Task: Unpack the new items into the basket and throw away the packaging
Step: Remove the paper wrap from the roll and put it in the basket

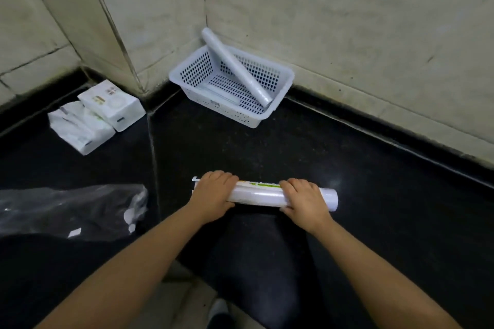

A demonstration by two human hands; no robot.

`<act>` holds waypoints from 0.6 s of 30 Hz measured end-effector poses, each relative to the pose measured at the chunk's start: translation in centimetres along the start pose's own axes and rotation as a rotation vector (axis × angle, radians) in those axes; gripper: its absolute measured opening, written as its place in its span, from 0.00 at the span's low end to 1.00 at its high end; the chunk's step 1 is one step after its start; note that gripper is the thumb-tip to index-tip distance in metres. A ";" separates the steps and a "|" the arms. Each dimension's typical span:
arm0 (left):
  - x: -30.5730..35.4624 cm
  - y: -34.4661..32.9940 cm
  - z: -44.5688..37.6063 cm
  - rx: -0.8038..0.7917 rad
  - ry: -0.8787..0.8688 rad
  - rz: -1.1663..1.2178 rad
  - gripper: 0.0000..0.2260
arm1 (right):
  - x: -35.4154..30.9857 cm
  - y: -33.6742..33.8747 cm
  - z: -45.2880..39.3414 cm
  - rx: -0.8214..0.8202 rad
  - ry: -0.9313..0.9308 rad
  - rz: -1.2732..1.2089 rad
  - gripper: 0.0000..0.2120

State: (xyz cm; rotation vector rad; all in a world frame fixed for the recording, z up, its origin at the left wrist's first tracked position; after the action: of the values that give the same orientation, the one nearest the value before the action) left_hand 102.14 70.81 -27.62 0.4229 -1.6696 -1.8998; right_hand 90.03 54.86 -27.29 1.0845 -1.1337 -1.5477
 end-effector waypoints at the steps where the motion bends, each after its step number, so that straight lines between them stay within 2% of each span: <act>1: -0.8 0.0 -0.9 -0.004 -0.003 0.013 0.27 | 0.0 0.2 -1.1 0.008 -0.011 -0.004 0.27; 9: -3.4 -0.2 -4.3 -0.030 -0.021 0.081 0.28 | 0.6 0.1 -5.3 -0.064 -0.084 -0.047 0.29; 11: -3.4 0.1 -3.7 0.034 -0.059 0.124 0.30 | 0.8 0.2 -5.0 -0.037 -0.088 -0.083 0.31; 13: -3.7 0.6 -3.1 0.161 -0.093 0.143 0.29 | 0.8 1.1 -4.3 0.128 -0.055 -0.067 0.31; 16: -3.7 1.3 -1.7 0.341 -0.040 0.145 0.18 | 1.1 2.2 -3.2 0.462 -0.088 -0.052 0.17; 18: -4.1 1.2 -1.2 0.342 0.028 0.167 0.12 | 1.3 2.3 -2.8 0.495 -0.097 -0.065 0.10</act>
State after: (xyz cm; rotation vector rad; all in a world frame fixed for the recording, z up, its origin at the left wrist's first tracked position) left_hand 106.31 72.29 -27.16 0.4249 -1.9517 -1.4856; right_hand 92.85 52.71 -25.80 1.3889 -1.6160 -1.4146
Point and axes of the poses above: each hand's wrist, its own z-axis away from the middle knuckle, its own y-axis out of the back of the hand, x = y × z, the point moved 3 cm from there along -z, towards the middle knuckle, and after that the axes turned 4 degrees about y, right-handed, at the moved point
